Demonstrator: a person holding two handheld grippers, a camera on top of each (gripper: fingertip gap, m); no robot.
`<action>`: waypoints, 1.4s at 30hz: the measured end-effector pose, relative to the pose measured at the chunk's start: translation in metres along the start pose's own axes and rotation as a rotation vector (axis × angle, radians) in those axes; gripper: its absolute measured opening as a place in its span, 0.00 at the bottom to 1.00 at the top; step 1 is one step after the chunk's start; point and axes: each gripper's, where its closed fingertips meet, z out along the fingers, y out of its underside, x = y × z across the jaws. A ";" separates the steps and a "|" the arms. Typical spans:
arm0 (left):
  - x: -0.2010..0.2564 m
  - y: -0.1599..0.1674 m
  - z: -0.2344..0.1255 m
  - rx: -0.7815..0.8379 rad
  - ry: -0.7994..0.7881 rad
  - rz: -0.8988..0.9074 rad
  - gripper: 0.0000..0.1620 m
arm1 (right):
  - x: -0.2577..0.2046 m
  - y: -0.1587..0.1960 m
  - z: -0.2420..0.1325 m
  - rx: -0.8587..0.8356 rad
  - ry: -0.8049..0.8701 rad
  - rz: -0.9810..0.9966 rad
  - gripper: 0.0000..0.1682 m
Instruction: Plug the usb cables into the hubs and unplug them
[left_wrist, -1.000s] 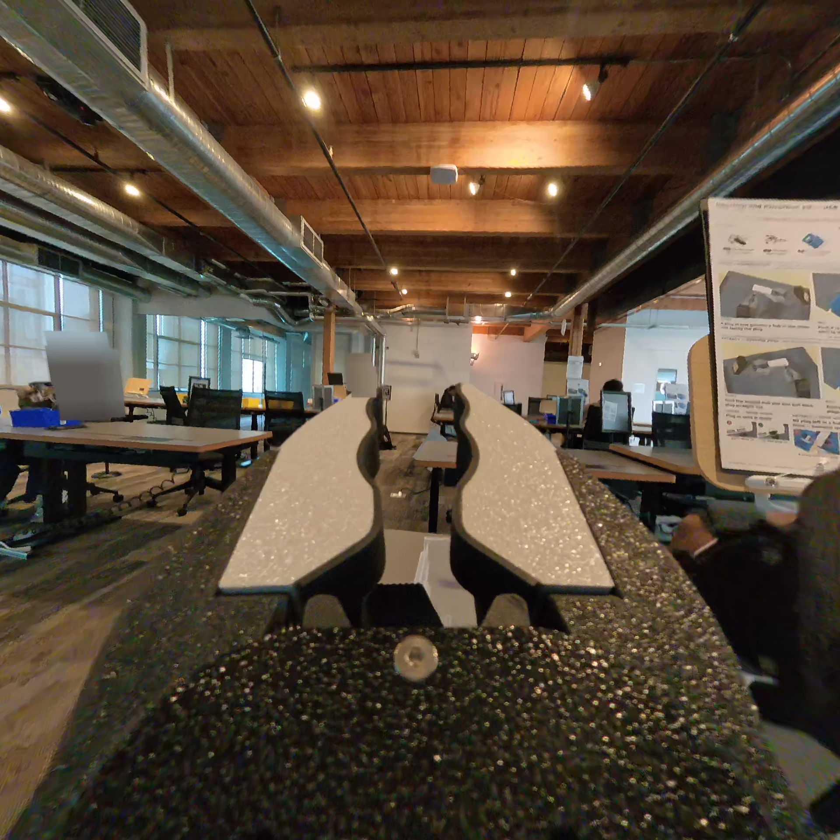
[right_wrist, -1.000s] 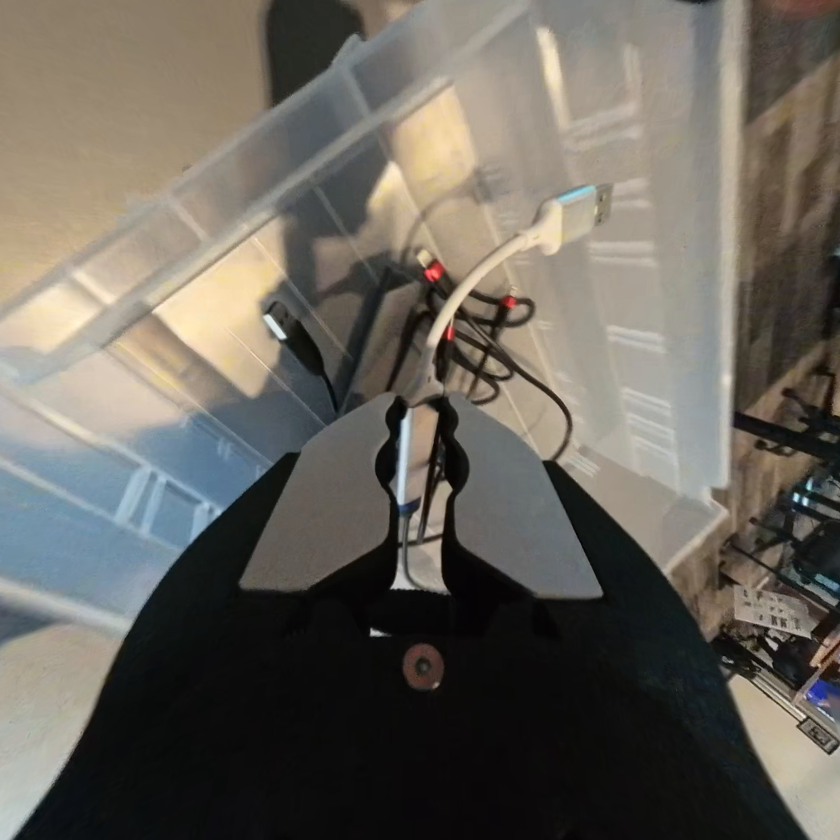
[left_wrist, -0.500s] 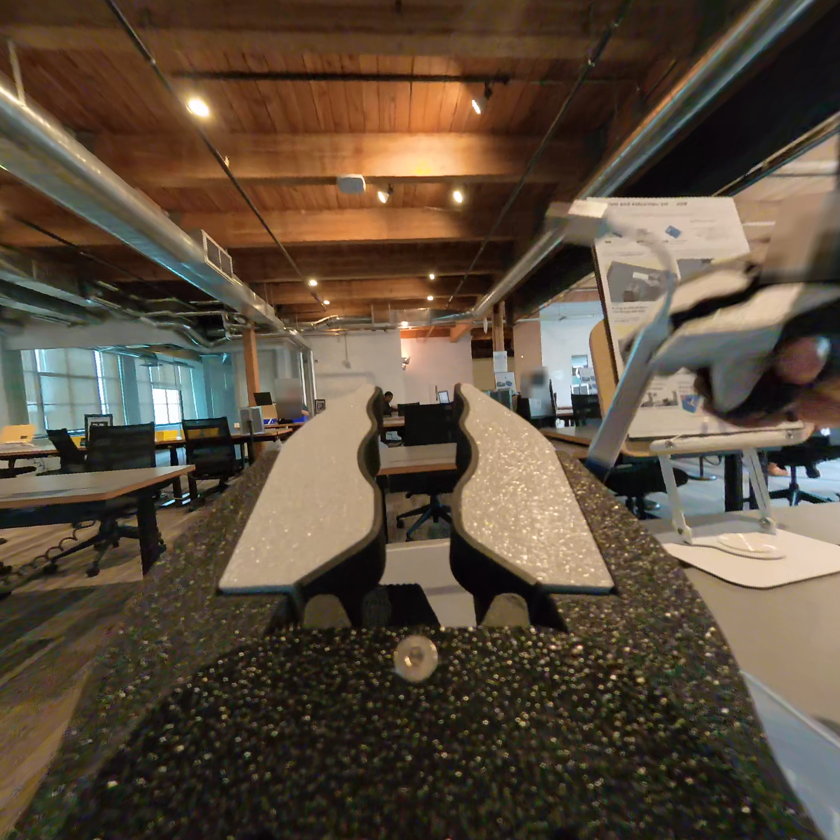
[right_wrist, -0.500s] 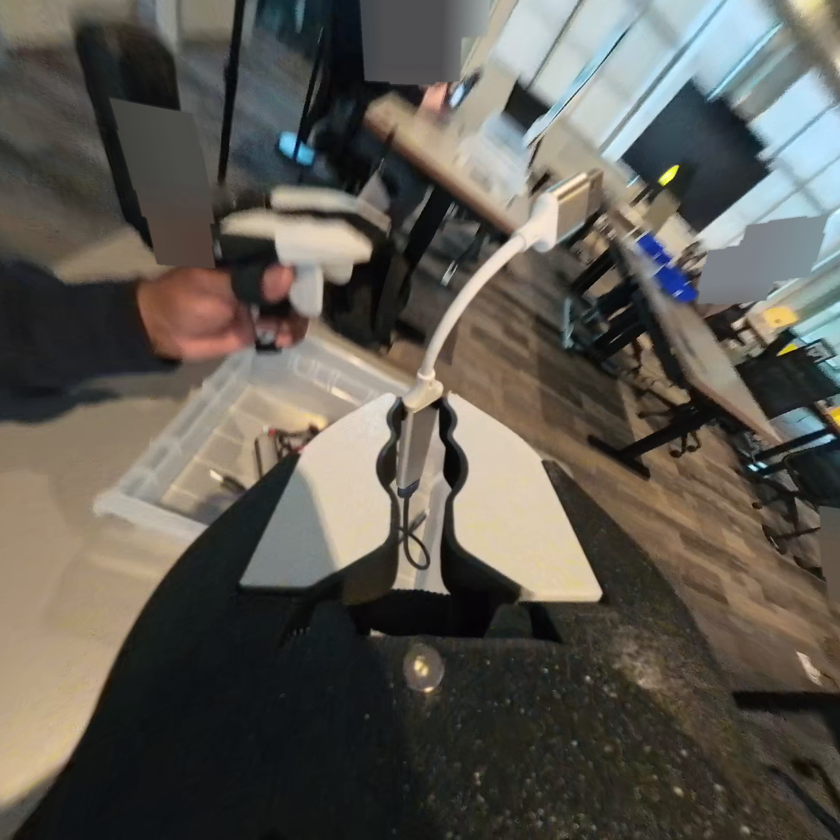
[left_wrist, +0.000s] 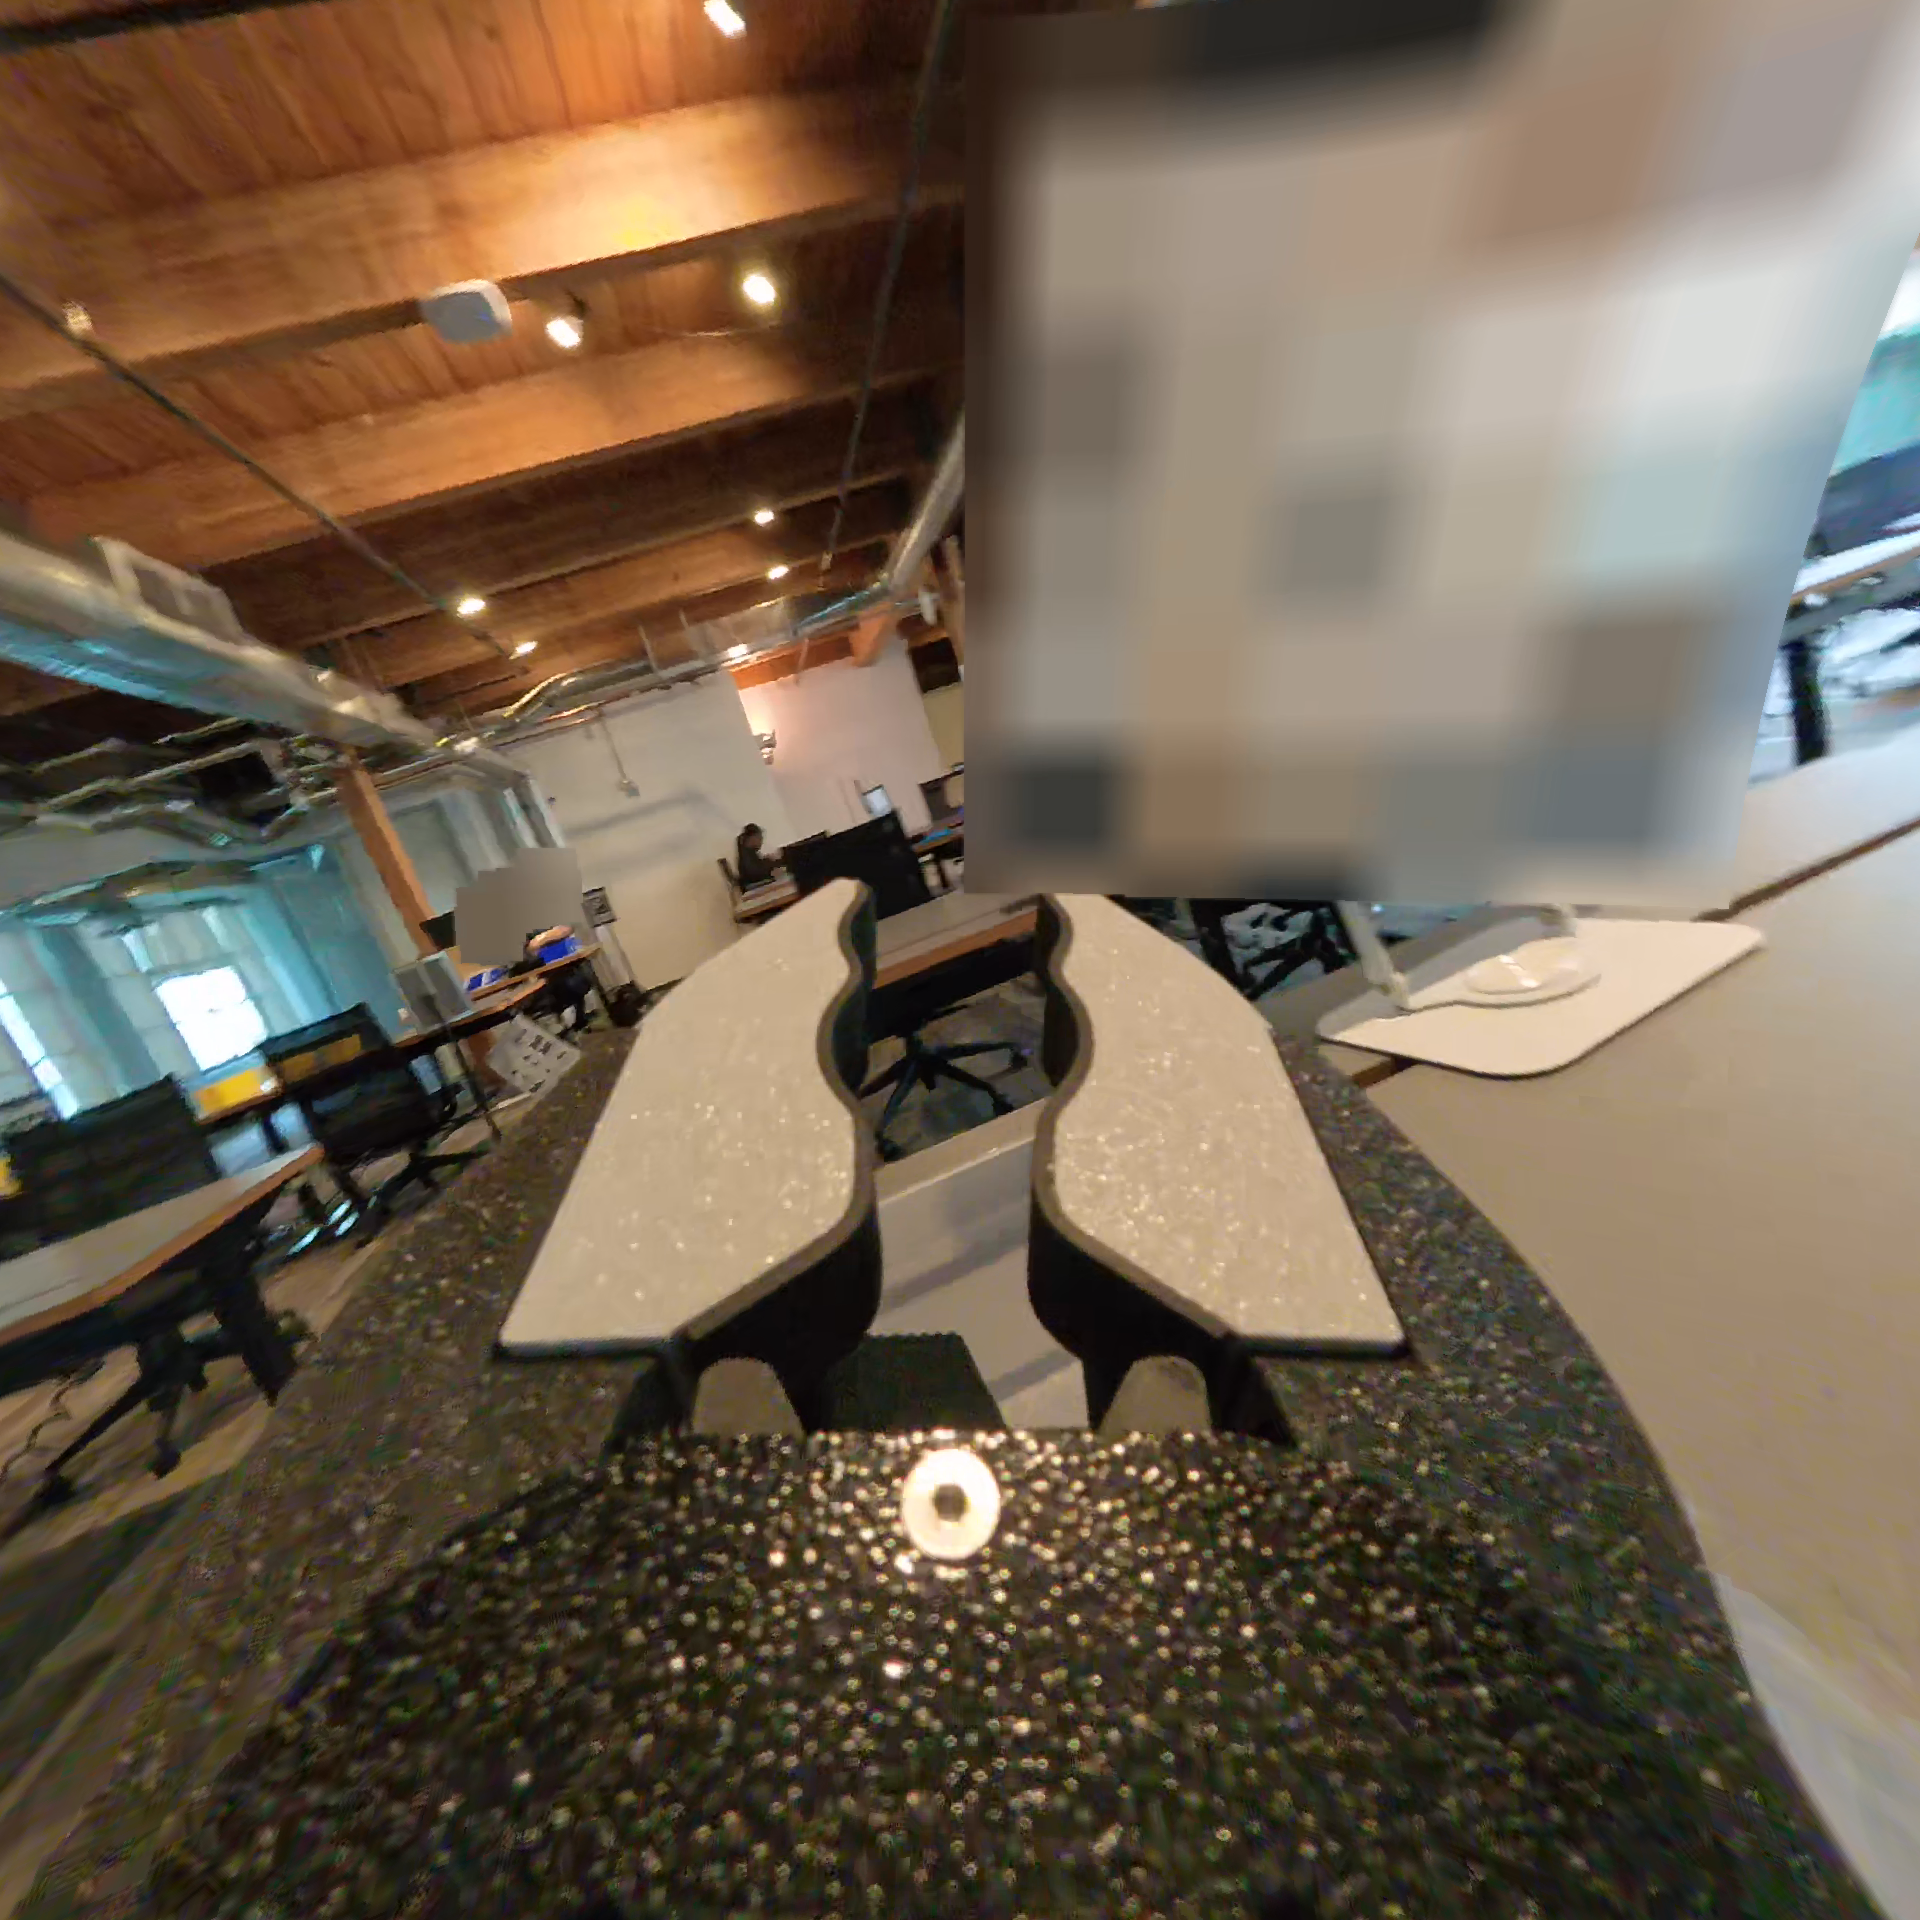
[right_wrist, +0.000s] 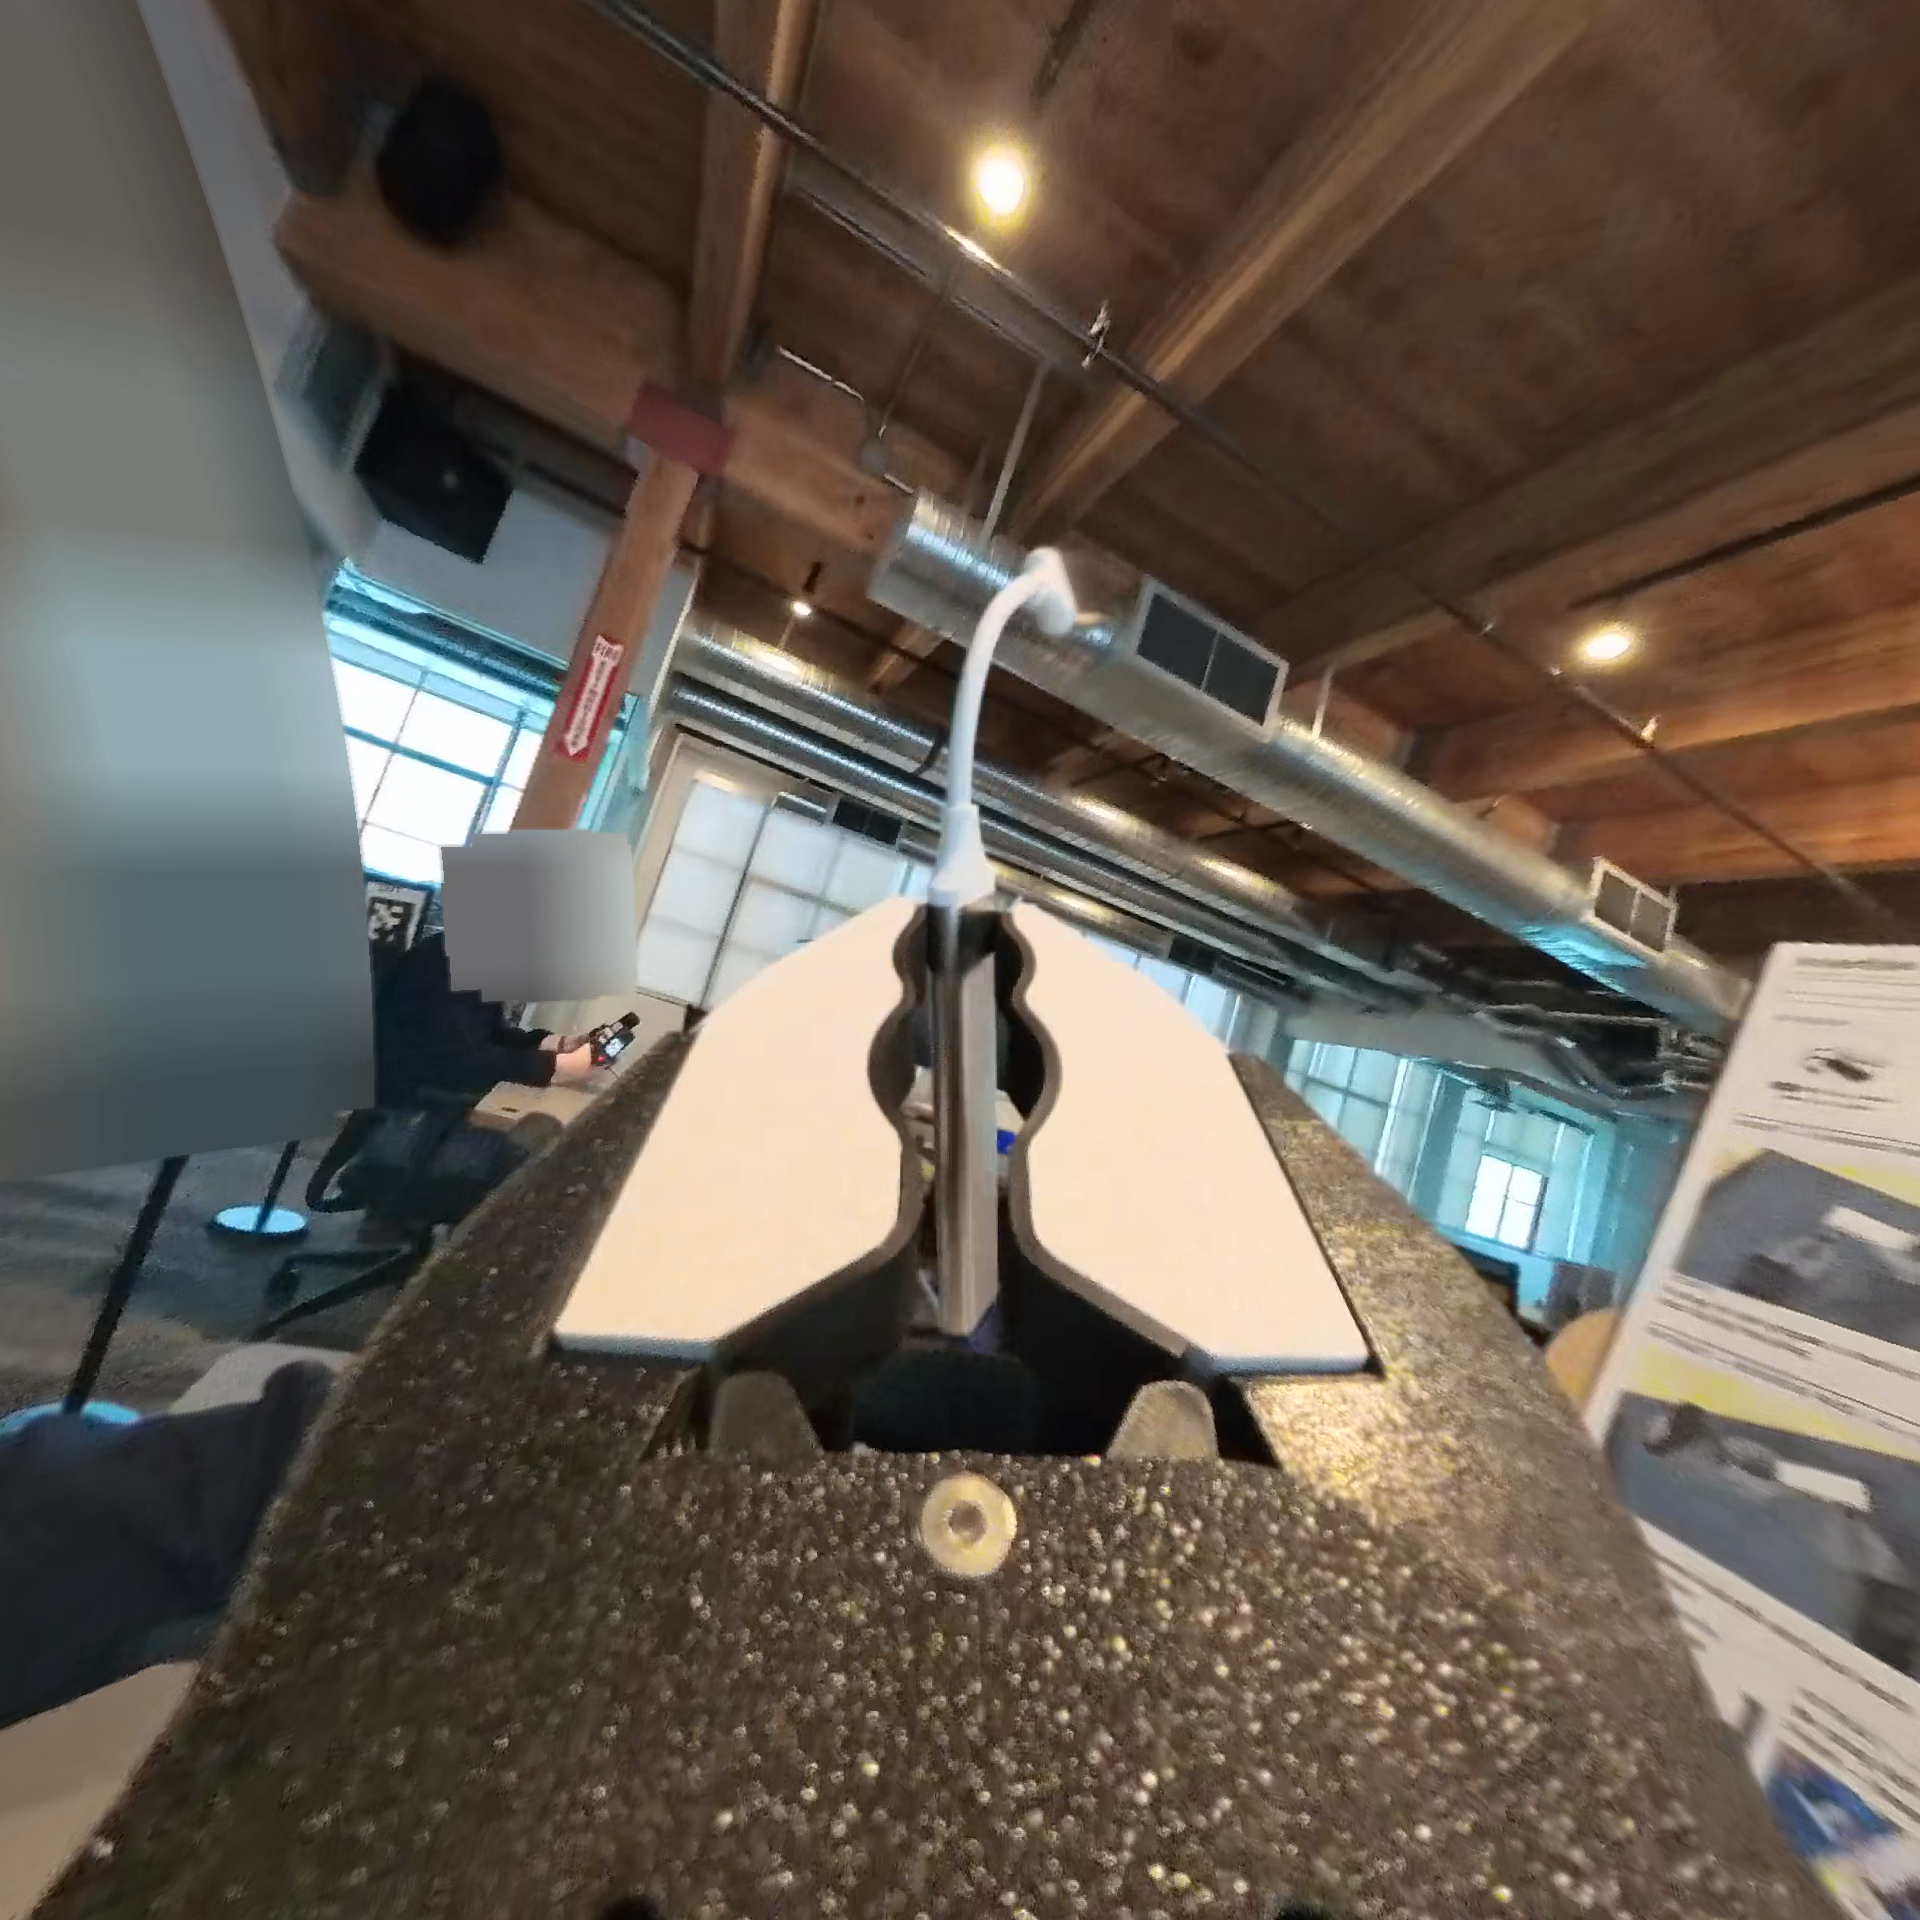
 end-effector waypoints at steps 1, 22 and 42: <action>0.013 -0.005 0.003 0.008 0.039 0.014 0.17 | -0.002 -0.007 -0.013 0.005 0.007 -0.006 0.05; 0.469 -0.041 0.062 -0.128 1.090 -0.535 0.30 | 0.010 0.074 -0.166 0.058 0.146 0.526 0.04; 0.487 -0.024 0.045 -0.173 1.116 -0.586 0.02 | 0.000 0.124 -0.167 -0.055 0.202 0.490 0.04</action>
